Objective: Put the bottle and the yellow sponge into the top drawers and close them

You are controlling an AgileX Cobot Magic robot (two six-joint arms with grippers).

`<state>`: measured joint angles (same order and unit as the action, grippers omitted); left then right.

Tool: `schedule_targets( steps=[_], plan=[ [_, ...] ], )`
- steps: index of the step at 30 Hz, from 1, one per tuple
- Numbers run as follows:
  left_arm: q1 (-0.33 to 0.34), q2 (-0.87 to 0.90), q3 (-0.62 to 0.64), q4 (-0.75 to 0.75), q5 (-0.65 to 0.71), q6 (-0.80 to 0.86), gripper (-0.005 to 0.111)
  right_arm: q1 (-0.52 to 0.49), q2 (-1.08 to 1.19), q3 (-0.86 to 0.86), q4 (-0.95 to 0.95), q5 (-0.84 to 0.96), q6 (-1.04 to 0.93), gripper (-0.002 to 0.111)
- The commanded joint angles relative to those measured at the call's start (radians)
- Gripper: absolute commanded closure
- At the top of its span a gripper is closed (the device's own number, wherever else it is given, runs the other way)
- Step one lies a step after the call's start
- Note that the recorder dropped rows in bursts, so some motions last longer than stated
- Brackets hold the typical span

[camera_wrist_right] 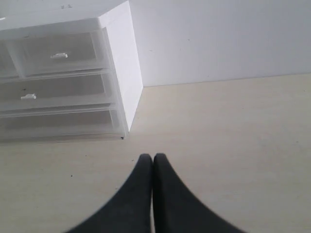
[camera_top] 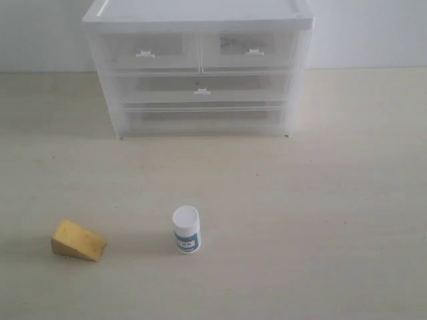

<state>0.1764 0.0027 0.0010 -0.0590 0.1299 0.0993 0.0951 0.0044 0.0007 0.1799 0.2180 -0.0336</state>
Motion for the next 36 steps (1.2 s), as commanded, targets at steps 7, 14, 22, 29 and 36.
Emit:
schedule_targets(
  steps=[7,14,22,29,36],
  plan=[
    [-0.002,-0.003,-0.001,-0.005,-0.069,-0.002,0.103,0.002,-0.004,-0.001,-0.003,-0.068,0.001,0.109],
    [-0.002,-0.003,-0.001,-0.052,-0.265,-0.388,0.103,0.004,-0.004,-0.001,-0.003,-0.281,0.310,0.109],
    [-0.002,0.059,-0.070,0.216,-0.572,-0.607,0.103,0.071,0.128,-0.029,-0.020,-0.218,0.203,0.109],
    [-0.002,0.828,-0.230,0.802,-0.834,-1.110,0.103,0.309,0.488,-0.048,-0.022,-0.323,0.155,0.109],
    [-0.069,1.499,-0.419,0.941,-1.267,-1.189,0.103,0.445,0.748,-0.048,-0.022,-0.491,0.136,0.109]
  ],
)
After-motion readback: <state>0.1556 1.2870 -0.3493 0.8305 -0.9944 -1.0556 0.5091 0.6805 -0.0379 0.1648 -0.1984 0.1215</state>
